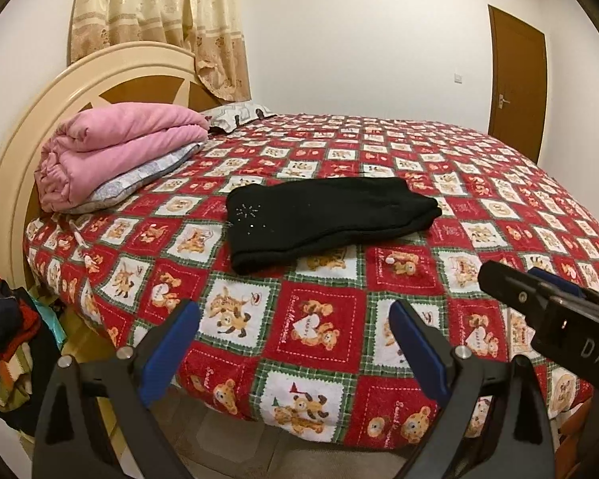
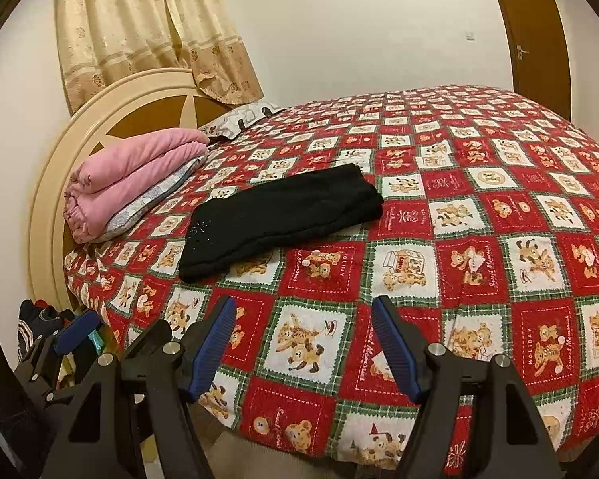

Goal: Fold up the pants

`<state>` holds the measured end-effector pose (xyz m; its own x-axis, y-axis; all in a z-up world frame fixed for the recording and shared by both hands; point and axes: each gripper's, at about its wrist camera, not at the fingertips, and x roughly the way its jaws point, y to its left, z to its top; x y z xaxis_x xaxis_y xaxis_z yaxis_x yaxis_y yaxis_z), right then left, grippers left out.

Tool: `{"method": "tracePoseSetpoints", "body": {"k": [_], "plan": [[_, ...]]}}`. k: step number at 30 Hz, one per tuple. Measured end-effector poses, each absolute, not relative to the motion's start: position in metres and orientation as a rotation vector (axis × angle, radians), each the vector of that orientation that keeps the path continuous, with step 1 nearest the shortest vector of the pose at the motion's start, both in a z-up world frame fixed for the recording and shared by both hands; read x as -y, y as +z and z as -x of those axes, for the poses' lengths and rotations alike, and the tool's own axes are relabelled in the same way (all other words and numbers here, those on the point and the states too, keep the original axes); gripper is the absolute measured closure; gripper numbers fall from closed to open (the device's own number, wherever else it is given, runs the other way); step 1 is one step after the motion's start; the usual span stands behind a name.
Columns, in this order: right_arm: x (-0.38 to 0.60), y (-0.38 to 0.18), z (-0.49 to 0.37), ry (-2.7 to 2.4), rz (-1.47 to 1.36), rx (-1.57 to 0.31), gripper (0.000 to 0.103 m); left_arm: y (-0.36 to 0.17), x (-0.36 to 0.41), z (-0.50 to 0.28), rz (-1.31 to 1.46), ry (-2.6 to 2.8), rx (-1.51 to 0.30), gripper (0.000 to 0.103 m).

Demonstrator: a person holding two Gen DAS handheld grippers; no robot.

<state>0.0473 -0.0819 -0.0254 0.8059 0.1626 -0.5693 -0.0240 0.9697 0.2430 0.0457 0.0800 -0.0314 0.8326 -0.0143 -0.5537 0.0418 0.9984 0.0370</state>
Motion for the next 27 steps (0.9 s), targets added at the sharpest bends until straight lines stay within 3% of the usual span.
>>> {"method": "tracePoseSetpoints", "body": {"k": [27], "plan": [[0.092, 0.03, 0.021, 0.047, -0.196, -0.338, 0.024, 0.019, -0.075, 0.003, -0.069, -0.008, -0.396, 0.0]]}}
